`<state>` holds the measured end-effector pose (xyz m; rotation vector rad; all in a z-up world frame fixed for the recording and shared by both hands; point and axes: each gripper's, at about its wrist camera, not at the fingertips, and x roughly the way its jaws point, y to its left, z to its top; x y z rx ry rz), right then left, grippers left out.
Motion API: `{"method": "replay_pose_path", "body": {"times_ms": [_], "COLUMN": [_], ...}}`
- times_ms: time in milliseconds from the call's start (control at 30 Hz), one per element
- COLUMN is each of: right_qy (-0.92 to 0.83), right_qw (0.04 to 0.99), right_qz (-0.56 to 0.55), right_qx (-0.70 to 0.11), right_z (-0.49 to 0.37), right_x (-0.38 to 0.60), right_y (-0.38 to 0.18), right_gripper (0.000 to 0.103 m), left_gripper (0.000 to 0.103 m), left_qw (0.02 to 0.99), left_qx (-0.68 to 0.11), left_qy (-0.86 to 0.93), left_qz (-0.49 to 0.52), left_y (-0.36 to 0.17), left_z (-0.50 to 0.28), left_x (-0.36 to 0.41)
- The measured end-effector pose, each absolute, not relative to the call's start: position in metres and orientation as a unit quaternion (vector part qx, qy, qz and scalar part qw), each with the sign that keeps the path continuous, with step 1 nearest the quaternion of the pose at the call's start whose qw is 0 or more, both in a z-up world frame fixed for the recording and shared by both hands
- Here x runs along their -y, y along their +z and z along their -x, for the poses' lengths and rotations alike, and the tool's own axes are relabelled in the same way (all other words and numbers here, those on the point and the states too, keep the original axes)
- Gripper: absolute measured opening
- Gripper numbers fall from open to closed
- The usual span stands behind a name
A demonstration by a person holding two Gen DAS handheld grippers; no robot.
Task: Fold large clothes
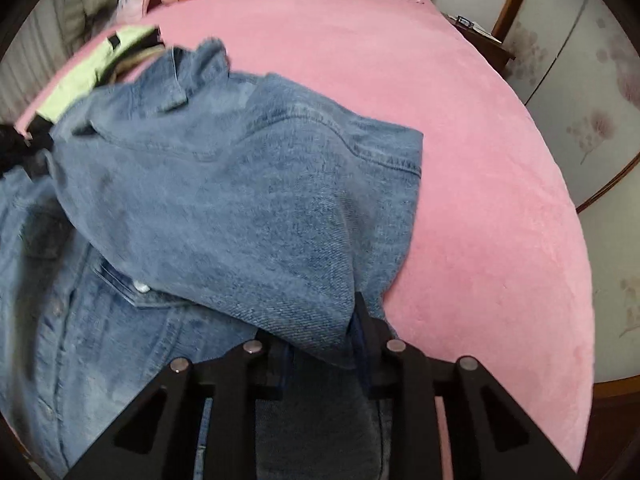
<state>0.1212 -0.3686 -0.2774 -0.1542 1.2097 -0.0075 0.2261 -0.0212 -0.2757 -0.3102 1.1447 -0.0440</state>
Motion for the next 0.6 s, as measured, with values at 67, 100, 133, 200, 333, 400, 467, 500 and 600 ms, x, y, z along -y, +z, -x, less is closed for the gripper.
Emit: {"method": "replay_pose_path", "body": {"times_ms": [67,100,133,200,333,400,467,500,600], "right_qy": [-0.004,-0.004,-0.005,-0.012,-0.015,-0.009,0.005,0.011,0.028], "right_qw": [0.813,0.814,0.814,0.813,0.806,0.803,0.803,0.804,0.806], "right_qz": [0.092,0.099,0.109,0.127,0.159,0.162,0.147,0.136,0.087], "right_qx": [-0.575,-0.573,-0.57,-0.568,-0.57,-0.573,-0.577,-0.579,-0.585], "right_z": [-0.122,-0.122,-0.121,-0.118,-0.112,-0.109,-0.106,-0.104,-0.1], "right_x": [0.366,0.366,0.365,0.363,0.36,0.361,0.365,0.368,0.383], "right_y": [-0.283,-0.284,-0.285,-0.286,-0.288,-0.286,-0.279,-0.274,-0.259], "right_gripper": [0.031,0.032,0.032,0.032,0.033,0.034,0.038,0.04,0.041], "left_gripper": [0.02,0.02,0.02,0.021,0.032,0.036,0.048,0.057,0.065], "left_qw": [0.827,0.826,0.823,0.818,0.798,0.794,0.783,0.776,0.772], "left_qx": [-0.547,-0.551,-0.557,-0.566,-0.597,-0.6,-0.609,-0.613,-0.597], "left_qy": [-0.016,-0.012,-0.009,-0.004,0.012,0.012,0.001,-0.014,-0.053], "left_qz": [0.127,0.119,0.113,0.105,0.083,0.097,0.126,0.15,0.209], "left_y": [-0.277,-0.277,-0.282,-0.29,-0.316,-0.317,-0.311,-0.306,-0.285], "left_z": [-0.219,-0.215,-0.211,-0.204,-0.192,-0.19,-0.191,-0.191,-0.194], "left_x": [0.021,0.021,0.019,0.018,0.017,0.012,0.005,-0.001,-0.02]}}
